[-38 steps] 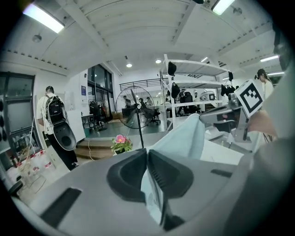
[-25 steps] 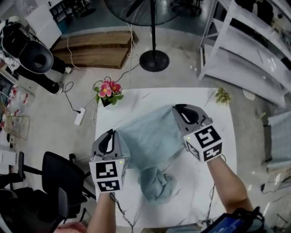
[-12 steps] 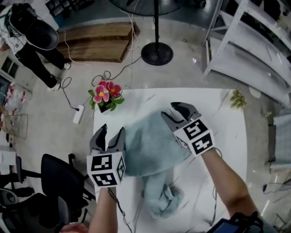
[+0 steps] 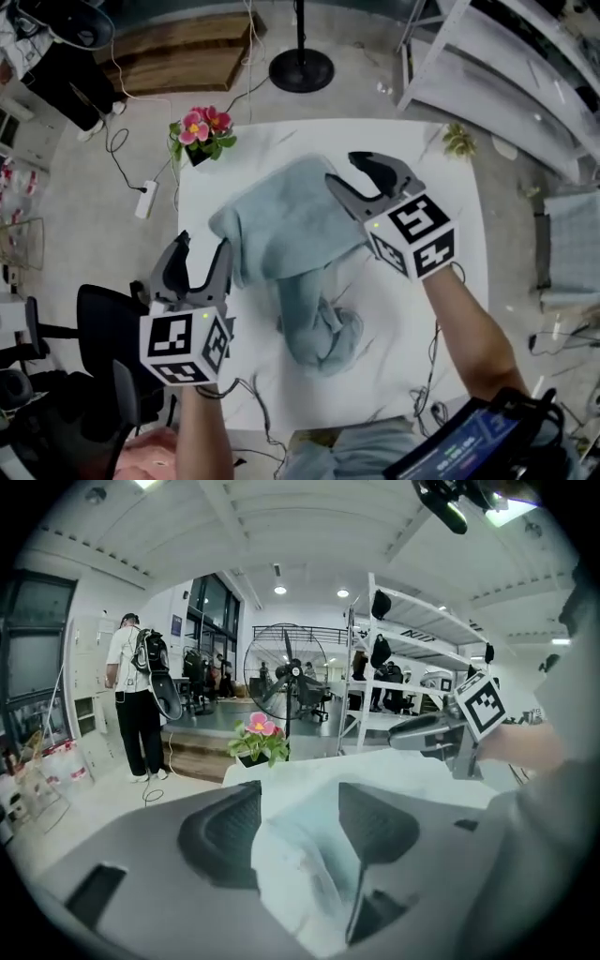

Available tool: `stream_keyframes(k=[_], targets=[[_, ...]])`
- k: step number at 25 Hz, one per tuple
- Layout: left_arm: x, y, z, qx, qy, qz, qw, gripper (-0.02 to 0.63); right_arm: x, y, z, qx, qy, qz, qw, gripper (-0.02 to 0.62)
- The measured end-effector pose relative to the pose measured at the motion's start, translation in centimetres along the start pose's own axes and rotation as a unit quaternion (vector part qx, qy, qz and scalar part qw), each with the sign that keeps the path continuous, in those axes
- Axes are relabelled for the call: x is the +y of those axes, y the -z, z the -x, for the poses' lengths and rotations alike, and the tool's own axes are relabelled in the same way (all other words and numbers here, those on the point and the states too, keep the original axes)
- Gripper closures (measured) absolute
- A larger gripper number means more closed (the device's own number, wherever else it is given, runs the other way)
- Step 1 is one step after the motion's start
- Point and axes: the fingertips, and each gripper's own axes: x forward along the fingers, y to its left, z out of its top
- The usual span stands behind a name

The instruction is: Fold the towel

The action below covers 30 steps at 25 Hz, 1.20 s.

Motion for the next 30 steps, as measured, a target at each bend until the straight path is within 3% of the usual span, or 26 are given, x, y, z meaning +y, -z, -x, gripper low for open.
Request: stream_keyframes(k=[5, 9, 12, 17, 24, 28, 30], targets=[[-3.2, 5.5, 6.6, 0.038, 0.043, 0.023, 0.9981, 0.347, 4.4, 2.9, 6.9, 0.029, 0.001, -0.004, 1.000, 0.415], [-7.1, 12.2, 9.1, 0.085, 0.094, 0.026, 0.9915, 0.382, 9.9, 7.9, 11.2, 0.069, -0.040, 0.011, 0.997, 0.438], [-8.5, 16.1, 9.7, 0.115, 0.110, 0.014, 0.9873, 0.383, 13.8, 12.5, 13.2, 0.107, -0.072, 0.020, 0.992, 0.448], [-10.1, 17.8, 8.9, 0.127, 0.128, -0.020, 0.9834, 0.383, 16.4, 17.9, 14.6, 0.160, -0.082, -0.003, 0.984, 0.430], [-11.0, 18.6, 6.1, 0.154, 0.130, -0.067, 0.9772, 0.387, 16.8, 21.1, 13.7, 0.201, -0.072, -0.019, 0.977, 0.397], [-11.4, 19.0, 5.3, 0.172, 0.134, -0.057, 0.9743, 0.397, 16.7, 21.0, 13.7, 0.202, -0.069, -0.029, 0.976, 0.406], [-11.5, 18.8, 5.0, 0.174, 0.133, -0.056, 0.9741, 0.408, 17.0, 20.8, 13.5, 0.200, -0.075, -0.026, 0.977, 0.453]])
